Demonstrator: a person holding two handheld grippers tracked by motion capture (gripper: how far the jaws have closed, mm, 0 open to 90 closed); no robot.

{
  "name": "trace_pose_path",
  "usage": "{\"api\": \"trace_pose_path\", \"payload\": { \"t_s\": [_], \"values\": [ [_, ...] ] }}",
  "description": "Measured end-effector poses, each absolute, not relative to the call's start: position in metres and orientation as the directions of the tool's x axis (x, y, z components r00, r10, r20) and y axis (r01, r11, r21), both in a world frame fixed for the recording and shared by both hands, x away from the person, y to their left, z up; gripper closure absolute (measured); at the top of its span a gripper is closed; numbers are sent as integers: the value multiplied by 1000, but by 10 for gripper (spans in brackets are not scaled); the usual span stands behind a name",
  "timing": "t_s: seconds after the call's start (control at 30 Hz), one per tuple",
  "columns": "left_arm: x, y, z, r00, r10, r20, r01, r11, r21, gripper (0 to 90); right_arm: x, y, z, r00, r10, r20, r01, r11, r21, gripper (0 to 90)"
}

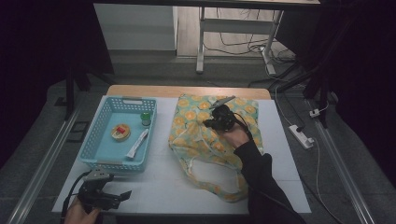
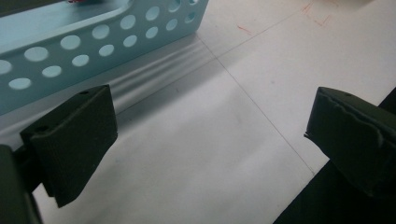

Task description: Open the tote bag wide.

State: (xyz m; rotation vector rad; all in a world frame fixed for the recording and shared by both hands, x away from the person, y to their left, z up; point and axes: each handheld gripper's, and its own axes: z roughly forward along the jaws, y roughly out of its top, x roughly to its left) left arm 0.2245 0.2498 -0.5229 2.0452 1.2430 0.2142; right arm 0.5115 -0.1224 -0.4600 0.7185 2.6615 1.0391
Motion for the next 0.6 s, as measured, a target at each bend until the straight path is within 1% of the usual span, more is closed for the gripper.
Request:
{"api": "trace_pose_path", "payload": {
  "t_s": [0.13, 0.2, 0.23, 0.3, 0.33, 0.47, 0.5, 0.53, 0.57, 0.6],
  "values": [
    [225, 250, -523, 521, 826, -216, 706, -275, 653, 21, 525, -118, -472, -859, 510, -32, 362, 651, 667, 890],
    [225, 249, -523, 522, 825, -216, 706, -276, 652, 22, 533, -116, -483, -849, 528, -33, 380, 651, 657, 888],
    [225, 249, -523, 523, 825, -215, 706, -277, 652, 22, 533, -116, -483, -849, 528, -33, 380, 651, 657, 888],
    [225, 249, -523, 524, 824, -214, 705, -279, 652, 22, 538, -117, -496, -837, 547, -35, 405, 661, 632, 867],
    [225, 249, -523, 525, 824, -213, 705, -280, 652, 22, 538, -117, -496, -837, 547, -35, 405, 661, 632, 867],
    [225, 248, -523, 525, 825, -210, 705, -284, 649, 23, 541, -119, -510, -823, 565, -56, 425, 678, 600, 793],
    [225, 248, -523, 525, 825, -209, 705, -284, 650, 23, 541, -120, -509, -816, 574, -61, 426, 670, 607, 728],
    [225, 248, -523, 526, 825, -208, 705, -286, 649, 23, 541, -120, -509, -816, 574, -61, 426, 670, 607, 728],
    [225, 248, -523, 526, 825, -207, 705, -286, 649, 24, 540, -122, -504, -808, 587, -57, 427, 649, 629, 656],
    [225, 248, -523, 526, 825, -206, 705, -287, 649, 24, 540, -122, -504, -808, 587, -57, 427, 649, 629, 656]
  ]
}}
